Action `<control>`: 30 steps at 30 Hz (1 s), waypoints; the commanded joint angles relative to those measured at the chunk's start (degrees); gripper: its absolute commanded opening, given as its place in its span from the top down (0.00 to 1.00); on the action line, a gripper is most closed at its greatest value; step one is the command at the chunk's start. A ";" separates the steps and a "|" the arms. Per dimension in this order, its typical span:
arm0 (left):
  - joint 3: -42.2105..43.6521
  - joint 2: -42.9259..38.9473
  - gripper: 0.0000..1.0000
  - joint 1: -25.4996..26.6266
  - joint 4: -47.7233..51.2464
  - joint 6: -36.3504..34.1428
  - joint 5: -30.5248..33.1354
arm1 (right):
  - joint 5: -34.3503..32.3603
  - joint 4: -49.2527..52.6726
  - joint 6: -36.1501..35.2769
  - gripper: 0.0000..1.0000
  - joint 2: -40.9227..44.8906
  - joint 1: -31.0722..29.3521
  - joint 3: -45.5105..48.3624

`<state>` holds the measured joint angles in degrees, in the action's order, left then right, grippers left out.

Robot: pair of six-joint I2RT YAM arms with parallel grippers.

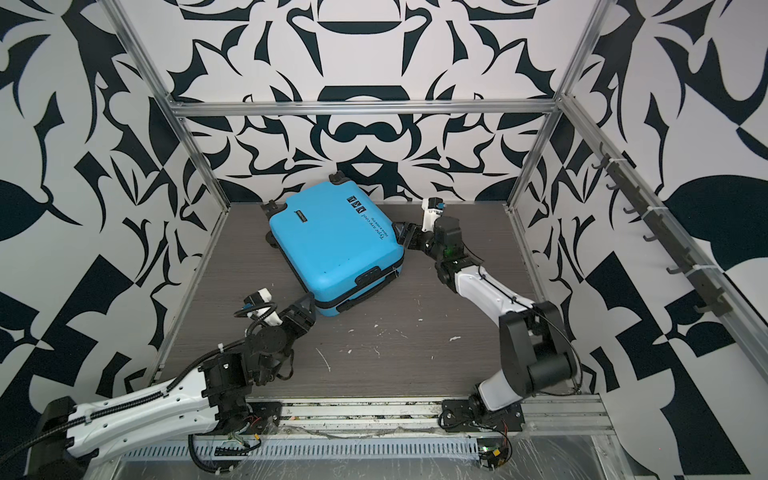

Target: Pack the luggage

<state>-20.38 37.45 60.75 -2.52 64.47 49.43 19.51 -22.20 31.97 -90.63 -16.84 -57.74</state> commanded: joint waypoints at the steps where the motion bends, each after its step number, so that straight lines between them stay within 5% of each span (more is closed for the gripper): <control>1: -1.28 -3.79 0.26 -5.40 8.08 -0.50 -6.34 | 6.71 -3.40 3.38 0.22 -3.33 -0.19 -3.88; 9: -3.35 -9.39 0.22 -13.16 13.73 -2.83 -11.48 | 12.60 -14.45 7.69 0.23 -2.43 -2.23 3.30; 14: -4.65 -9.65 0.21 -22.88 14.38 -5.30 -18.59 | 13.08 -14.64 6.97 0.24 1.50 -6.24 8.20; 23: -6.32 1.44 0.20 -59.31 5.42 -3.58 -55.94 | 9.00 -14.28 6.51 0.25 8.76 -14.73 16.46; 26: -7.35 6.45 0.19 -64.93 0.18 -3.35 -62.16 | 8.24 -14.23 6.83 0.25 10.57 -14.91 18.28; 30: -11.01 15.00 0.20 -66.18 -5.38 -4.17 -68.54 | 7.25 -12.50 5.71 0.25 12.45 -14.91 18.89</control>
<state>-27.64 48.84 -5.37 -0.56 61.04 -8.14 27.03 -34.39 38.41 -80.27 -31.99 -38.87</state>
